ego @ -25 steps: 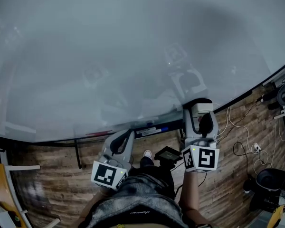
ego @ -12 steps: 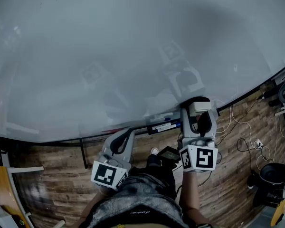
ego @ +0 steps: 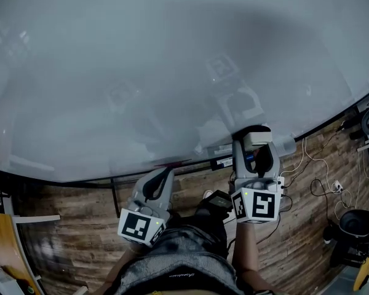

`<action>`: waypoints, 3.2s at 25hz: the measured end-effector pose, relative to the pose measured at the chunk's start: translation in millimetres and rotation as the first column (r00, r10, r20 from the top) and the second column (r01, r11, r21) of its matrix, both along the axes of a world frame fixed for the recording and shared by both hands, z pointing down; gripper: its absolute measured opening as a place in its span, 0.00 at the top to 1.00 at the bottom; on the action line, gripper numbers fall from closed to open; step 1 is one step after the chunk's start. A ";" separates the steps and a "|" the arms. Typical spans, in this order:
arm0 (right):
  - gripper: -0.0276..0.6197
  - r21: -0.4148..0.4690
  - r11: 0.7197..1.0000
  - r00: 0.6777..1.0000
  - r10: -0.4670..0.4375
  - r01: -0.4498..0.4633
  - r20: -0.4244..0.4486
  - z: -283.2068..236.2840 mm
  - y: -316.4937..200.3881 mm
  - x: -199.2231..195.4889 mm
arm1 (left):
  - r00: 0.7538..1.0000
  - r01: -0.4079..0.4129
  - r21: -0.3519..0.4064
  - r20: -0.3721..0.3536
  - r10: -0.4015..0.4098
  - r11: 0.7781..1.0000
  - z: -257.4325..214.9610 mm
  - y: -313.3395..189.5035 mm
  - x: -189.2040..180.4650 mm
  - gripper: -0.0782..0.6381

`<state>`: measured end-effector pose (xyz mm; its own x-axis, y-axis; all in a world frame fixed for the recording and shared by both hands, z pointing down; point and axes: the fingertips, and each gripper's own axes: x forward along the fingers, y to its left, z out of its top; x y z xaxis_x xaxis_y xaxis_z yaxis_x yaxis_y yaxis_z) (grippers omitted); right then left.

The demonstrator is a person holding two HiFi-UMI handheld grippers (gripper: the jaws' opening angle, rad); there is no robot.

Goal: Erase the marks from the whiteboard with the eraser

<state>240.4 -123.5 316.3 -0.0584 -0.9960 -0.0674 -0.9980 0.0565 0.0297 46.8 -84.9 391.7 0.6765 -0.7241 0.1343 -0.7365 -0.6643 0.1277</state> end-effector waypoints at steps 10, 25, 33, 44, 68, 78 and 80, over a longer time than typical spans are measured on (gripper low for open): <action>0.55 0.006 1.000 1.000 -0.021 0.021 -0.024 12.7 11.0 -90.8 | 1.000 0.026 -0.002 0.015 -0.026 1.000 15.7 19.8 -88.1 0.89; 0.55 0.013 0.997 0.997 -0.071 0.071 -0.030 15.3 12.1 -113.5 | 0.993 0.116 -0.033 0.009 -0.116 0.993 25.7 34.3 -106.9 0.89; 0.55 -0.008 0.995 0.994 -0.102 0.102 -0.029 15.9 10.4 -112.7 | 0.986 0.164 -0.048 -0.016 -0.165 0.985 5.3 33.2 -80.8 0.89; 0.55 0.018 0.987 0.987 -0.158 0.159 -0.038 14.9 9.2 -113.9 | 0.965 0.259 0.044 0.021 -0.260 0.965 -7.3 30.8 -73.5 0.89; 0.55 -0.009 0.996 0.996 -0.092 0.092 -0.004 19.9 20.4 -246.6 | 0.985 0.171 0.027 -0.013 -0.171 0.985 -15.0 26.5 -190.2 0.89; 0.55 -0.013 0.999 0.999 -0.046 0.046 -0.002 22.1 24.4 -307.1 | 0.992 0.122 0.022 -0.021 -0.122 0.992 -8.0 26.6 -257.0 0.89; 0.55 -0.013 0.999 0.999 -0.049 0.049 -0.003 21.5 25.3 -322.7 | 0.991 0.125 0.008 -0.039 -0.124 0.992 -7.6 26.4 -268.1 0.89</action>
<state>-82.3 -98.2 337.8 -0.1073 -0.9927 -0.0546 -0.9939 0.1057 0.0320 -221.3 -58.5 384.2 0.5854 -0.8043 0.1025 -0.8083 -0.5690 0.1512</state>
